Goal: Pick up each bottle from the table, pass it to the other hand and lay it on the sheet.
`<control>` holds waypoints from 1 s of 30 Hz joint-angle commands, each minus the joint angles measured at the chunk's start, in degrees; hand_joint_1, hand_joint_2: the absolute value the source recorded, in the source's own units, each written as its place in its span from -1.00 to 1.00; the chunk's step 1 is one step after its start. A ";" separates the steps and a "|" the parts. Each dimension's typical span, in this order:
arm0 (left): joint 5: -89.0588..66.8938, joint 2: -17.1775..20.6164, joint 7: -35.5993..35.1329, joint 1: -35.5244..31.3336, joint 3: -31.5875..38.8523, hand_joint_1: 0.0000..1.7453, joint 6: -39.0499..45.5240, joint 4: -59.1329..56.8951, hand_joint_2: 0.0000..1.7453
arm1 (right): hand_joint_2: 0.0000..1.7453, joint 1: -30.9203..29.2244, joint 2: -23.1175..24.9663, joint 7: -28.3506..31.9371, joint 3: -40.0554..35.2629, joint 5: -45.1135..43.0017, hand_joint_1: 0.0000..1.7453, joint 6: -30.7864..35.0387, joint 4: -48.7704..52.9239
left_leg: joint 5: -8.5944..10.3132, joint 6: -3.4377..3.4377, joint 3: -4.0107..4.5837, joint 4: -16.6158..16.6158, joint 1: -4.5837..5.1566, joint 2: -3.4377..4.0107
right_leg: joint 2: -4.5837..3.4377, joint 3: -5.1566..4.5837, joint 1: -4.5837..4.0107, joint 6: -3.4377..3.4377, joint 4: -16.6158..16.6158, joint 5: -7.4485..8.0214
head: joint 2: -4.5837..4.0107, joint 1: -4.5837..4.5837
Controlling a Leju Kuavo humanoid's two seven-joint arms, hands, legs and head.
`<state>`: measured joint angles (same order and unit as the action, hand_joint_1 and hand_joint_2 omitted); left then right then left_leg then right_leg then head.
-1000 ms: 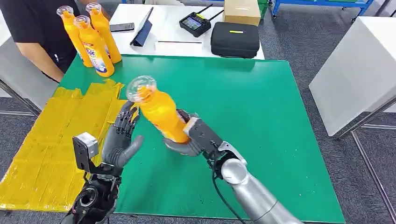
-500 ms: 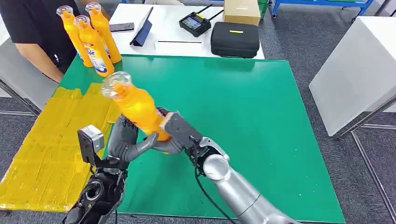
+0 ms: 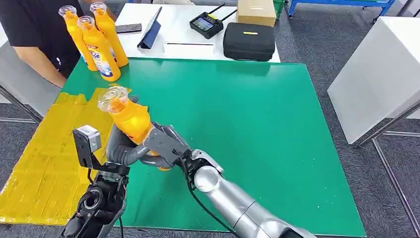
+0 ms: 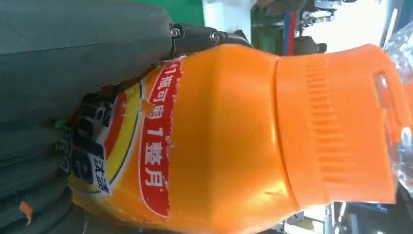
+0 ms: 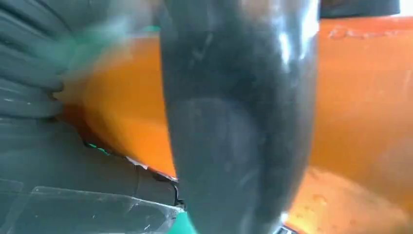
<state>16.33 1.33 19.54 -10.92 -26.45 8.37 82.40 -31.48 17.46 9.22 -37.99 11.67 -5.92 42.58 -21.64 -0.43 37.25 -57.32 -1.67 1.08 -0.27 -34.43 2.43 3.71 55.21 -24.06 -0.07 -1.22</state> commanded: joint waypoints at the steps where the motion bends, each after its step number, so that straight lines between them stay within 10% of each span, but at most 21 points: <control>1: -0.03 -1.88 -0.12 -3.10 -2.24 1.00 -1.68 0.40 1.00 | 1.00 -1.05 2.54 -1.99 -14.49 -3.31 1.00 -0.04 -7.86 | -0.10 0.08 -0.21 -0.01 -0.01 -0.23 | 0.20 0.29 -0.04 -0.27 0.01 -0.15 | 0.00 -0.02; 25: -4.35 -2.29 0.54 -0.48 0.07 1.00 -0.33 1.76 1.00 | 1.00 -2.51 2.43 -1.57 -11.62 -5.44 1.00 4.20 -6.94 | -0.16 0.11 -0.26 -0.05 0.01 -0.28 | 0.24 0.31 -0.05 -0.34 0.05 -0.21 | 0.00 0.00; 26: -6.25 -2.13 0.56 -0.22 0.53 1.00 1.11 2.07 1.00 | 1.00 -2.12 1.94 -1.49 -10.30 -5.54 -1.00 4.82 -5.55 | -0.10 0.08 -0.15 -0.03 -0.01 -0.23 | 0.20 0.20 -0.05 -0.25 0.01 -0.14 | 0.00 -0.02; 27: -10.79 -1.82 0.42 0.23 1.50 1.00 4.22 2.49 1.00 | -1.00 -1.55 0.40 -2.40 -8.49 -5.39 -1.00 4.89 -2.34 | -0.16 0.11 -0.25 -0.06 0.01 -0.29 | 0.24 0.31 -0.04 -0.33 0.06 -0.23 | 0.00 0.00; 30: -21.73 -0.33 -0.59 2.49 6.32 1.00 10.54 3.23 1.00 | -1.00 1.01 -5.20 -5.55 -4.37 -3.11 -1.00 5.28 7.91 | -0.05 0.08 -0.06 -0.02 -0.02 -0.27 | 0.25 0.14 -0.05 -0.21 -0.01 -0.11 | 0.00 -0.02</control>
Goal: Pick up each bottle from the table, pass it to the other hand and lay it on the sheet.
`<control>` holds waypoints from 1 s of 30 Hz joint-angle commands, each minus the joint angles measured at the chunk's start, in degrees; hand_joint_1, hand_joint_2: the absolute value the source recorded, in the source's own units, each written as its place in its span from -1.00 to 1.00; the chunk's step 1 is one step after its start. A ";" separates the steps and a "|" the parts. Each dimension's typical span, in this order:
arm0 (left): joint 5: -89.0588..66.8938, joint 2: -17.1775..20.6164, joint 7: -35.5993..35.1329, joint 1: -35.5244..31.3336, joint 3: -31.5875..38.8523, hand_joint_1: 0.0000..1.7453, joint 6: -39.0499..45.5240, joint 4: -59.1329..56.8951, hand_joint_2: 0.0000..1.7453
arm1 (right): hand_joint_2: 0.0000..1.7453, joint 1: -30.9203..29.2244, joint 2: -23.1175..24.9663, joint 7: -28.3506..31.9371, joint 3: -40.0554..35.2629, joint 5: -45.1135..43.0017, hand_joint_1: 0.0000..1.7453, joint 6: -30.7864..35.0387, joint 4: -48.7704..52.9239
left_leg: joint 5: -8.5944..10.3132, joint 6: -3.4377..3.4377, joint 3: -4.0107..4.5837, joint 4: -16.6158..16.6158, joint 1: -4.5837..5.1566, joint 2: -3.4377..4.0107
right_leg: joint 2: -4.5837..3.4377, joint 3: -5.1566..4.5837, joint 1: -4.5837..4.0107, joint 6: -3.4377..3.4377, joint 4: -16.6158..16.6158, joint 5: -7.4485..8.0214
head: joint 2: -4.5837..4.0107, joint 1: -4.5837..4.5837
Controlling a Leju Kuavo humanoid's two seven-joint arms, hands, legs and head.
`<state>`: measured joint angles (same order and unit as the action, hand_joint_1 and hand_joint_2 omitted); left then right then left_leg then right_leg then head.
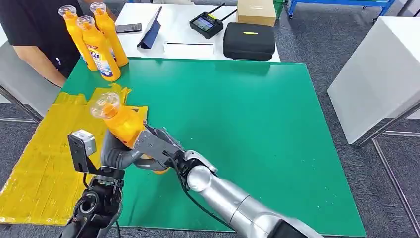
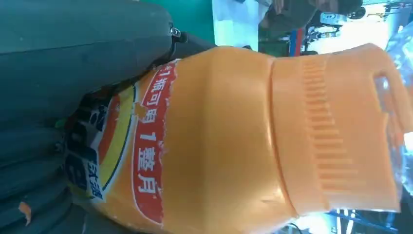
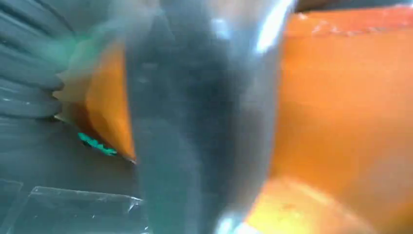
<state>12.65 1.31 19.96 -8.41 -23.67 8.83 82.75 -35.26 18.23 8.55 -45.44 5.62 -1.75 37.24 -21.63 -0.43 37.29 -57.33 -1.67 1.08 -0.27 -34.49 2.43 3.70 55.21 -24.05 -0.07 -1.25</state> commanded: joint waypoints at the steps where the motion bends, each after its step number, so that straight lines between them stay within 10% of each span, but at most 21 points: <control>1: -18.01 -0.17 -0.64 0.34 4.58 1.00 9.07 2.94 1.00 | -1.00 5.27 -6.87 -4.41 4.01 3.27 -1.00 0.12 13.67 | -0.12 0.11 -0.19 -0.05 -0.01 -0.34 | 0.30 0.31 -0.06 -0.28 0.01 -0.18 | 0.00 0.02; 12: -36.22 1.41 -3.54 0.44 9.25 1.00 15.92 -2.17 1.00 | -1.00 10.90 -8.55 -5.36 11.84 6.83 -1.00 -0.38 22.06 | -0.12 0.11 -0.26 0.02 0.03 -0.25 | 0.20 0.36 -0.02 -0.32 0.00 -0.16 | 0.00 0.04; 23: -96.17 5.91 -17.26 -11.44 14.07 1.00 31.17 -36.06 1.00 | -1.00 11.93 -11.90 -4.21 11.82 3.74 -1.00 -3.24 25.77 | -0.10 0.10 -0.37 0.07 0.04 -0.20 | 0.17 0.39 -0.02 -0.39 -0.01 -0.11 | 0.00 0.02; 30: -100.51 7.07 -22.21 -17.67 8.14 1.00 31.17 -54.97 1.00 | -1.00 15.67 -16.22 -2.59 13.04 2.43 -1.00 -1.87 31.49 | -0.03 0.08 -0.28 0.10 0.04 -0.36 | 0.31 0.40 -0.01 -0.26 -0.07 -0.10 | 0.00 0.02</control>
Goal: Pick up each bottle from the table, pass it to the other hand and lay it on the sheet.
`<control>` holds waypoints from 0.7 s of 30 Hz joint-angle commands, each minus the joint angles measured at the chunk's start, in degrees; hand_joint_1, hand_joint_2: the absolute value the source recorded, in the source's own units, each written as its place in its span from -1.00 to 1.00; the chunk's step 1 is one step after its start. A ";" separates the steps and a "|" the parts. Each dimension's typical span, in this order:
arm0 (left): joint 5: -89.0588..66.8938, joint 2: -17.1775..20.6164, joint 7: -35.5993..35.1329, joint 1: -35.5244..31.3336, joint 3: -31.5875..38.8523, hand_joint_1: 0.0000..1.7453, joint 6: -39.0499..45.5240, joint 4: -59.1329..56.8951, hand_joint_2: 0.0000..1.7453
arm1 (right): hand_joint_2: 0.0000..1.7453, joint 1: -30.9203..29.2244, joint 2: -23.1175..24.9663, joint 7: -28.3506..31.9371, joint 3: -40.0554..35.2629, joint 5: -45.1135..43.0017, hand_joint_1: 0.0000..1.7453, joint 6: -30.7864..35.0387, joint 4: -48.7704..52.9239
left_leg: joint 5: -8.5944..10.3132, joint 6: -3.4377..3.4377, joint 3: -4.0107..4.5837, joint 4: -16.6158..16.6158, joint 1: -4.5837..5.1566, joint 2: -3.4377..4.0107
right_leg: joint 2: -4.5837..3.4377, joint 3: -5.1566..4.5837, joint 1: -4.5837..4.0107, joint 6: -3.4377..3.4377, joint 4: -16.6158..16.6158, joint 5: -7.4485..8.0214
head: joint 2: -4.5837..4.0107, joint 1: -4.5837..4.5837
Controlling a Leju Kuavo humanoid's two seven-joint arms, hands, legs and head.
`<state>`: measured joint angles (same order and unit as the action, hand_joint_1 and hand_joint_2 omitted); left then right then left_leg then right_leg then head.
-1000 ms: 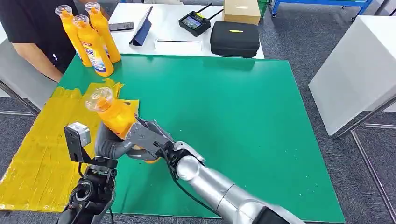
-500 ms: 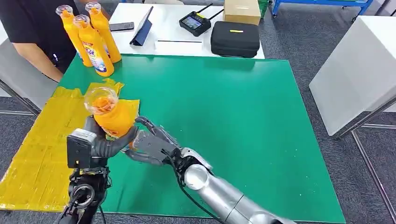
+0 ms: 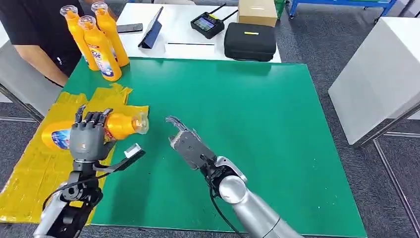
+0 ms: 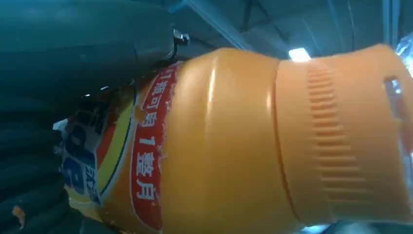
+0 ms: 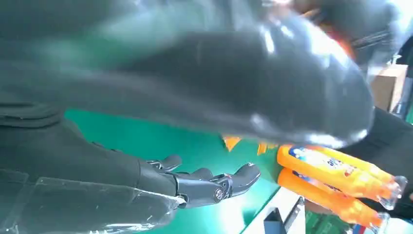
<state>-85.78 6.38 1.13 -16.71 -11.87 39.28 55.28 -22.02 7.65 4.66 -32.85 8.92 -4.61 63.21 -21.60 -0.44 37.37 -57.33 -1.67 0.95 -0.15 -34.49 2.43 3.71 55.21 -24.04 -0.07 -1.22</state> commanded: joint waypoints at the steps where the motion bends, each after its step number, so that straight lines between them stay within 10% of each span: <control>1: -0.64 1.38 -1.81 -10.24 -3.57 1.00 0.72 -30.03 1.00 | -1.00 2.87 -5.90 1.40 1.03 -0.89 -1.00 1.12 6.29 | -0.11 0.12 -0.47 0.10 0.05 -0.31 | 0.27 0.53 0.00 -0.34 -0.07 -0.19 | 0.00 -0.02; 14: -2.16 0.12 -1.68 -11.98 -6.54 0.86 0.72 -35.26 1.00 | -1.00 3.98 -6.35 2.15 2.73 -0.12 -1.00 1.05 8.07 | -0.06 0.07 -0.07 -0.02 0.01 -0.16 | 0.15 0.11 -0.02 -0.20 0.00 -0.08 | 0.00 0.00; 15: -1.73 -0.35 -1.69 -11.75 -6.48 -1.00 0.30 -35.63 1.00 | -1.00 4.35 -6.71 2.49 2.87 -0.04 -1.00 0.86 8.26 | -0.13 0.12 -0.22 -0.05 0.04 -0.28 | 0.26 0.28 -0.01 -0.30 0.05 -0.19 | 0.00 0.00; 16: -2.22 -0.43 -2.26 -11.68 -7.11 -1.00 0.72 -35.55 -1.00 | -1.00 4.78 -6.82 2.73 3.18 0.08 -1.00 0.77 8.53 | -0.06 0.09 -0.09 -0.01 0.04 -0.25 | 0.24 0.14 0.00 -0.20 0.01 -0.12 | 0.00 0.00; 21: 1.22 -1.28 2.16 -11.26 -8.00 -1.00 0.72 -35.02 -1.00 | -1.00 6.47 -5.79 3.41 5.45 1.81 -1.00 -0.54 9.03 | -0.06 0.07 -0.06 0.00 0.03 -0.19 | 0.18 0.12 0.00 -0.16 -0.03 -0.09 | 0.00 0.02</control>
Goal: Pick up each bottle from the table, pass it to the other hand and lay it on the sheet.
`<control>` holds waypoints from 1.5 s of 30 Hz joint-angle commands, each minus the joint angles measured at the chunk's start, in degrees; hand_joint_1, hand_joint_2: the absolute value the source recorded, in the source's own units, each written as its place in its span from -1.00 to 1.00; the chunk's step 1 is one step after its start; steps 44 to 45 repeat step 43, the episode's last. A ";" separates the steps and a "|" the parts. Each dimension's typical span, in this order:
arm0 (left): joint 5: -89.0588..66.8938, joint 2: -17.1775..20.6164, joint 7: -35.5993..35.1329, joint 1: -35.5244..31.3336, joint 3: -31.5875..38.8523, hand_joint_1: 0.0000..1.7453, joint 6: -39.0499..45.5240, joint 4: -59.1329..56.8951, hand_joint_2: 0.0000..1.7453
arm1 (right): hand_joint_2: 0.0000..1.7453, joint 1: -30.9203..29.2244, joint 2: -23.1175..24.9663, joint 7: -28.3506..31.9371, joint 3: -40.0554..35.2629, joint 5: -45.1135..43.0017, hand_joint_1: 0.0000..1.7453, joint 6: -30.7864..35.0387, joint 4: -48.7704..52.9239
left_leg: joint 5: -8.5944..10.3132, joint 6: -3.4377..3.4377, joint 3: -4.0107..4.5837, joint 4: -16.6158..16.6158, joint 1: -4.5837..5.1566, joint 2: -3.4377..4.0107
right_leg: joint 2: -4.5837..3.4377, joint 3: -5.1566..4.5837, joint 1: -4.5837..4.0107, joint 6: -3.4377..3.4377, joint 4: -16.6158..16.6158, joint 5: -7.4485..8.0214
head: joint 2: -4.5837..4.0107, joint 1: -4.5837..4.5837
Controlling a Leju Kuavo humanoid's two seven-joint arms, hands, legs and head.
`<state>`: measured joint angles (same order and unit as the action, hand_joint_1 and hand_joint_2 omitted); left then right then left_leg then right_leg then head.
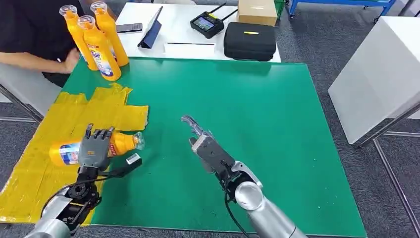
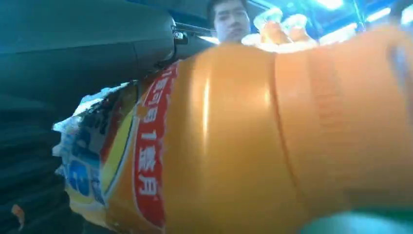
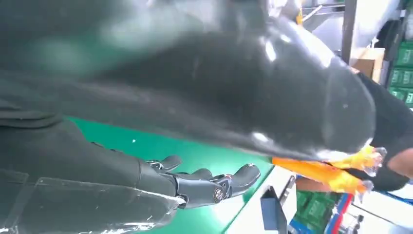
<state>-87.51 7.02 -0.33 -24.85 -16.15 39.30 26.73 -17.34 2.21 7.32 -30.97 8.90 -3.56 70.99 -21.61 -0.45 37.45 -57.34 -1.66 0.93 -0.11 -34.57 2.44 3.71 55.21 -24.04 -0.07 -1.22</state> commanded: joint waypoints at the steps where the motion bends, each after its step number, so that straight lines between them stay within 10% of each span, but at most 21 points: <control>1: 3.80 -1.90 3.99 -2.74 -3.75 -1.00 0.70 -5.74 -1.00 | -1.00 1.88 -0.06 0.83 3.96 2.38 -1.00 -1.84 1.23 | -0.12 0.11 -0.28 0.00 0.03 -0.26 | 0.22 0.36 -0.01 -0.26 0.01 -0.17 | 0.00 0.00; 15: 1.49 -0.49 -2.14 4.26 -1.38 -1.00 0.70 20.90 -1.00 | -1.00 0.34 1.41 0.45 6.42 5.17 -1.00 -3.82 1.52 | -0.09 0.08 -0.09 -0.04 0.04 -0.11 | 0.06 0.13 0.00 -0.21 0.05 -0.08 | 0.00 0.00; 18: 19.99 -7.91 16.15 6.31 13.30 -1.00 0.70 36.79 -1.00 | -1.00 1.06 0.82 -0.40 7.42 4.95 -1.00 -2.65 3.40 | -0.17 0.14 -0.04 -0.23 0.03 -0.41 | 0.35 0.20 -0.02 -0.31 0.21 -0.24 | 0.00 -0.02; 25: 86.99 -7.20 26.17 10.65 -5.66 -1.00 -32.67 51.43 -1.00 | -1.00 9.71 0.48 14.72 12.47 11.48 -1.00 12.89 14.13 | -0.15 0.12 -0.14 -0.07 0.06 -0.41 | 0.37 0.32 0.02 -0.23 0.03 -0.20 | 0.00 0.00; 45: 91.13 -8.54 25.89 9.54 -11.86 -1.00 -36.73 50.26 -1.00 | -1.00 13.91 2.38 18.94 13.33 13.94 -1.00 28.27 21.66 | -0.10 0.11 -0.18 0.01 0.09 -0.26 | 0.23 0.28 0.03 -0.21 -0.02 -0.13 | 0.00 -0.02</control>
